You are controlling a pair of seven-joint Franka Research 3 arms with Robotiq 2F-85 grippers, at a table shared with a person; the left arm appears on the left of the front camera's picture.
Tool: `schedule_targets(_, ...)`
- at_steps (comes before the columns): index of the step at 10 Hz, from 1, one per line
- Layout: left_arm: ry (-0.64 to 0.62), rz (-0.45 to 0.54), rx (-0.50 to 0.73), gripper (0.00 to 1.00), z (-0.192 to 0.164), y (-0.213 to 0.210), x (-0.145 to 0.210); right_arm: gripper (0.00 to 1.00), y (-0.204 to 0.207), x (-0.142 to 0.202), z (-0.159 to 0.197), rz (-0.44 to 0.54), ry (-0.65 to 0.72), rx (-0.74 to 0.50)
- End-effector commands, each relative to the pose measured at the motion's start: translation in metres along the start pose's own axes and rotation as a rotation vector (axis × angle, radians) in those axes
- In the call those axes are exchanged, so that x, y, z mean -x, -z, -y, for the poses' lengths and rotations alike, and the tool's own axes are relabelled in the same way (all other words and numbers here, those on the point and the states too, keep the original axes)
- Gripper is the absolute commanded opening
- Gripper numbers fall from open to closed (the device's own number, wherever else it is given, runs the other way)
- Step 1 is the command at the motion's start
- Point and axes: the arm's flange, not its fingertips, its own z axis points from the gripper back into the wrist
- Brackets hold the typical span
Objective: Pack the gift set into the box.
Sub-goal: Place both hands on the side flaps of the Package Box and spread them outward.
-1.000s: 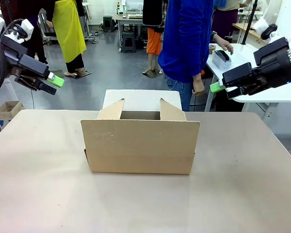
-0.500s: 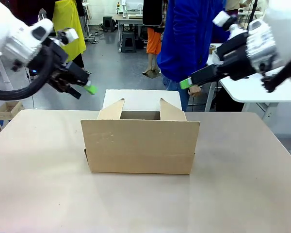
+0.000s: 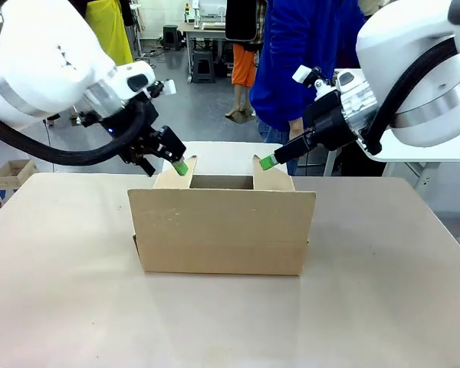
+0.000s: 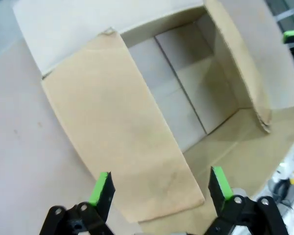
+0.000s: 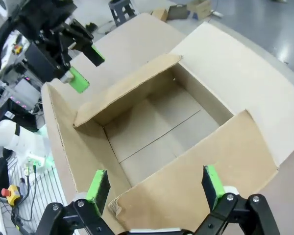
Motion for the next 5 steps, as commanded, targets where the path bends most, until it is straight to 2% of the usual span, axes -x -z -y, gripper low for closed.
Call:
schedule_targets(1, -0.013, 0.017, -0.095, 1.00, 0.020, 0.006, -0.010, 1.00, -0.014, -0.007, -0.009, 0.022, -0.007, 0.020)
schedule_targets(5, -0.026, -0.026, -0.245, 1.00, 0.043, 0.033, -0.020, 1.00, -0.014, -0.007, -0.009, 0.022, -0.007, 0.020)
